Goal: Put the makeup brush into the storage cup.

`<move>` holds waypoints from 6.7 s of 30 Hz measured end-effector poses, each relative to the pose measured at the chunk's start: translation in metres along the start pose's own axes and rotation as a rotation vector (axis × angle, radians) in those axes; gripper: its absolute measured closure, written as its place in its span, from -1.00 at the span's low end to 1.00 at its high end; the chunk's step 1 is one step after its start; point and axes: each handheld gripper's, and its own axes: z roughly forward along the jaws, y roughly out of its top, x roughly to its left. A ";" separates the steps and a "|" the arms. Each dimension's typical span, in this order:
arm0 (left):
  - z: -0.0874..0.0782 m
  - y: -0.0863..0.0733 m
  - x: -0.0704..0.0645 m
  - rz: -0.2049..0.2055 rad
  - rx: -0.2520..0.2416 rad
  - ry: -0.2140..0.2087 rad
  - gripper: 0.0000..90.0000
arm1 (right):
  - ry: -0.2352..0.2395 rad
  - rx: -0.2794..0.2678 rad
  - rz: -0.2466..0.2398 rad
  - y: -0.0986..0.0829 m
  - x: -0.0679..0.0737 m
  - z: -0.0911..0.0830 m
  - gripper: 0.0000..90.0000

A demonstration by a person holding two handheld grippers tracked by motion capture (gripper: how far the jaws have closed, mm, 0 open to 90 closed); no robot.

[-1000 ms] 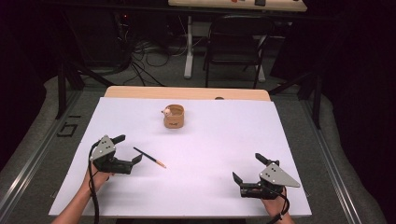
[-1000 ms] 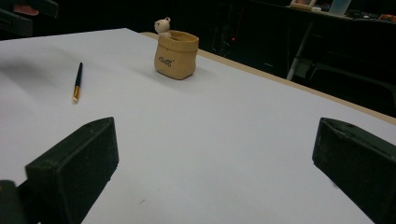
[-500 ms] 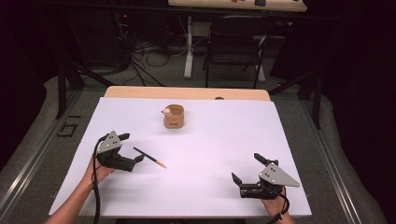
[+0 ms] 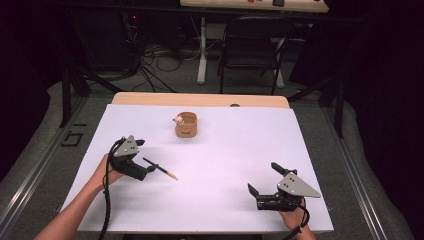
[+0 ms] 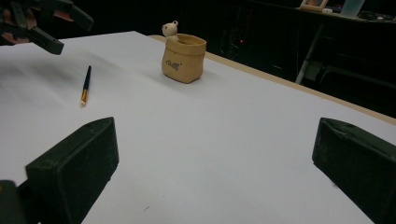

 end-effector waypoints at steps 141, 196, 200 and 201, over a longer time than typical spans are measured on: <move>0.058 0.067 -0.017 0.755 0.600 -0.433 0.85 | 0.044 0.040 -0.039 -0.001 0.004 0.002 -1.00; -0.011 0.083 0.016 0.305 0.008 -0.194 0.85 | 0.034 0.050 -0.039 -0.002 0.004 0.004 -1.00; -0.012 0.083 0.014 0.275 -0.016 -0.176 0.85 | 0.033 0.050 -0.039 -0.002 0.004 0.004 -1.00; -0.011 0.083 0.013 0.271 -0.018 -0.166 0.85 | 0.033 0.048 -0.039 -0.002 0.004 0.004 -1.00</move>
